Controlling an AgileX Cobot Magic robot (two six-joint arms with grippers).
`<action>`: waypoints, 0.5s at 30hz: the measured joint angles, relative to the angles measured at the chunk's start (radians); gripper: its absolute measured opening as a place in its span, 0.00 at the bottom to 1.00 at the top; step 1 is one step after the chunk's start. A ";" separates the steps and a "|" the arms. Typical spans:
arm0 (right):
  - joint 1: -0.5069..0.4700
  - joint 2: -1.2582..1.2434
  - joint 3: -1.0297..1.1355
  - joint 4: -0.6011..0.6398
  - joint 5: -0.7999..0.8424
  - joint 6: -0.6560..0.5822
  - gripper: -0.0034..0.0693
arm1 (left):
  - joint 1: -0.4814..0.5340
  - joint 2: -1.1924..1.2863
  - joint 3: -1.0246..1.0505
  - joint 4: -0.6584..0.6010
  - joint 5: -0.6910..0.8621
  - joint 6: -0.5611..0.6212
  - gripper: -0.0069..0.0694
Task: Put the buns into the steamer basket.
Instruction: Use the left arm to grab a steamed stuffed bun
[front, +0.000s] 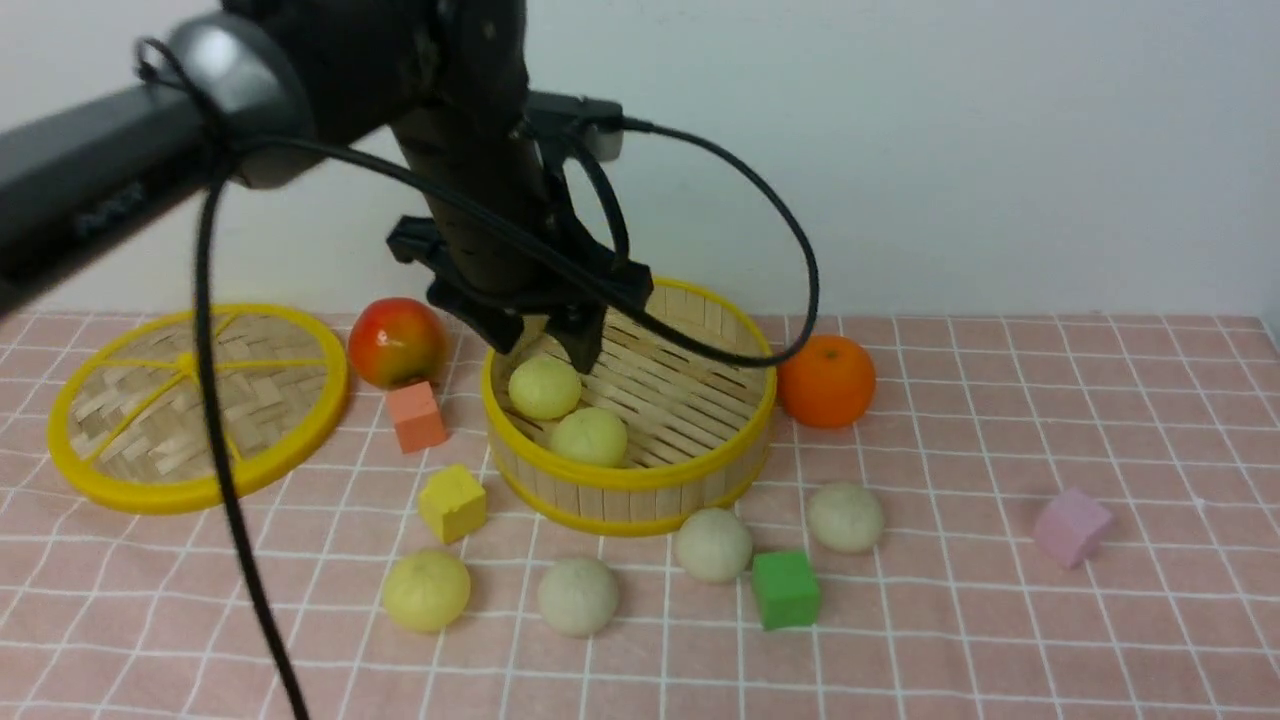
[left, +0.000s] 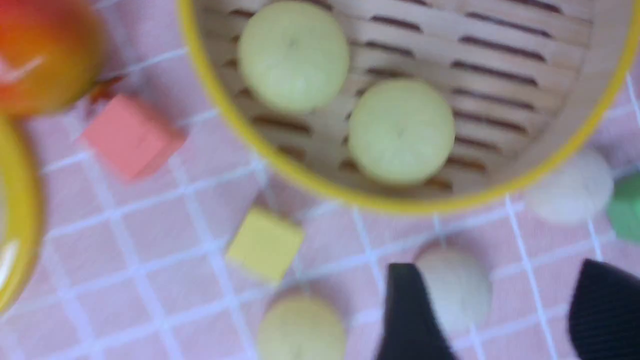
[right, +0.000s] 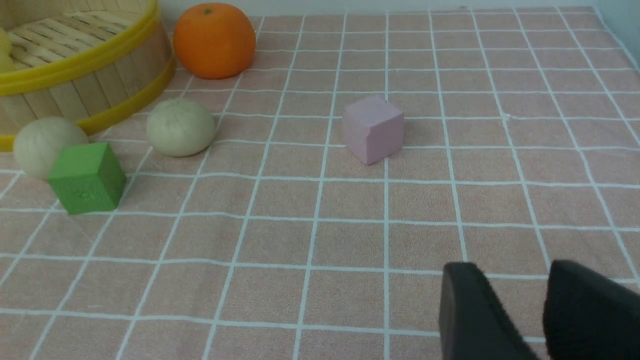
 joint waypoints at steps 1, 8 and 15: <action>0.000 0.000 0.000 0.000 0.000 0.000 0.38 | 0.000 -0.036 0.039 0.011 0.002 -0.008 0.54; 0.000 0.000 0.000 0.000 0.000 0.000 0.38 | 0.000 -0.179 0.424 0.035 -0.073 -0.036 0.20; 0.000 0.000 0.000 0.000 0.000 0.000 0.38 | 0.031 -0.156 0.623 0.035 -0.290 -0.067 0.24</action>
